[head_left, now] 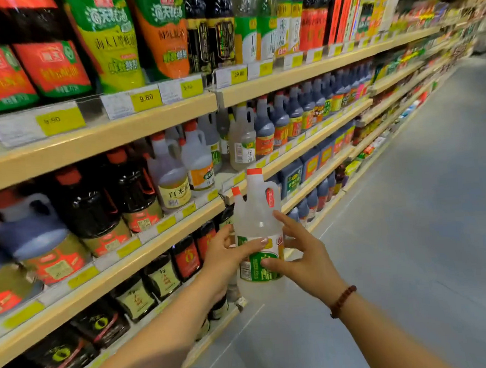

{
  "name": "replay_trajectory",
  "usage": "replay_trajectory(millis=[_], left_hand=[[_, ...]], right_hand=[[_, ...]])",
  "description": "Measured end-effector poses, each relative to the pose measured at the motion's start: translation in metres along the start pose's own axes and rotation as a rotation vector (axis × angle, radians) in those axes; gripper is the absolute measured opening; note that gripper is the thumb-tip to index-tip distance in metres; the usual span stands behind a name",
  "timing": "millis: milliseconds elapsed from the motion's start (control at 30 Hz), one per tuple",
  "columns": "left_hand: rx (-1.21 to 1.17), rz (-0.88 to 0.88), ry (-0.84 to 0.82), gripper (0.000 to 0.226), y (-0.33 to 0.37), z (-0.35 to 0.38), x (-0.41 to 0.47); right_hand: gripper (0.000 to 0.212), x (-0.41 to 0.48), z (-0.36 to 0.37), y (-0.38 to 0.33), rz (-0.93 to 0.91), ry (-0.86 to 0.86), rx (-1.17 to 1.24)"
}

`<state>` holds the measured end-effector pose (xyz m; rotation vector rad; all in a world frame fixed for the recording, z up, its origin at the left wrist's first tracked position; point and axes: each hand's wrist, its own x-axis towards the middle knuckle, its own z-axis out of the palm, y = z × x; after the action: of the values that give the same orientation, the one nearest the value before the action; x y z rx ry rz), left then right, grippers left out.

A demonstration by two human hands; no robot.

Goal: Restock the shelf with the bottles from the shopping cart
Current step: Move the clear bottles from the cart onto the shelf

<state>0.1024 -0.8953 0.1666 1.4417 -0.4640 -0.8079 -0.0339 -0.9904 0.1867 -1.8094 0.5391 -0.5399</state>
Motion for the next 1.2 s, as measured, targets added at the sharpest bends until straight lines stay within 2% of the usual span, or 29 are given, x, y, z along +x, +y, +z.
replay_trajectory(millis=[167,267,367,467,567,633,733,900,1033,1200], left_hand=[[0.043,0.003,0.001,0.051,0.014,0.0,0.053],[0.044,0.006,0.033,0.058,0.018,0.002,0.077],[0.044,0.041,0.092,0.043,0.018,0.004,0.099],[0.017,0.072,0.216,0.05,0.013,0.014,0.123],[0.001,0.109,0.444,0.061,0.009,0.035,0.151],[0.0,0.114,0.559,0.061,0.008,0.052,0.167],[0.032,0.115,0.642,0.058,0.005,0.069,0.187],[0.048,0.214,0.74,0.056,0.017,0.082,0.211],[0.053,0.287,0.76,0.056,0.035,0.079,0.22],[0.073,0.357,0.761,0.053,0.057,0.071,0.235]], right_hand=[[0.078,0.056,-0.007,0.011,-0.002,-0.006,0.005],[0.08,0.09,-0.012,0.024,-0.008,-0.034,-0.01],[0.081,0.124,-0.015,0.041,-0.012,-0.091,0.01],[0.078,0.16,-0.025,0.054,-0.049,-0.164,-0.001],[0.077,0.2,-0.044,0.064,-0.1,-0.25,0.002],[0.078,0.228,-0.058,0.072,-0.126,-0.328,-0.013],[0.08,0.262,-0.073,0.084,-0.162,-0.417,-0.033],[0.083,0.307,-0.082,0.087,-0.259,-0.502,-0.003],[0.083,0.332,-0.08,0.072,-0.346,-0.571,0.006],[0.086,0.359,-0.075,0.054,-0.468,-0.568,-0.083]])
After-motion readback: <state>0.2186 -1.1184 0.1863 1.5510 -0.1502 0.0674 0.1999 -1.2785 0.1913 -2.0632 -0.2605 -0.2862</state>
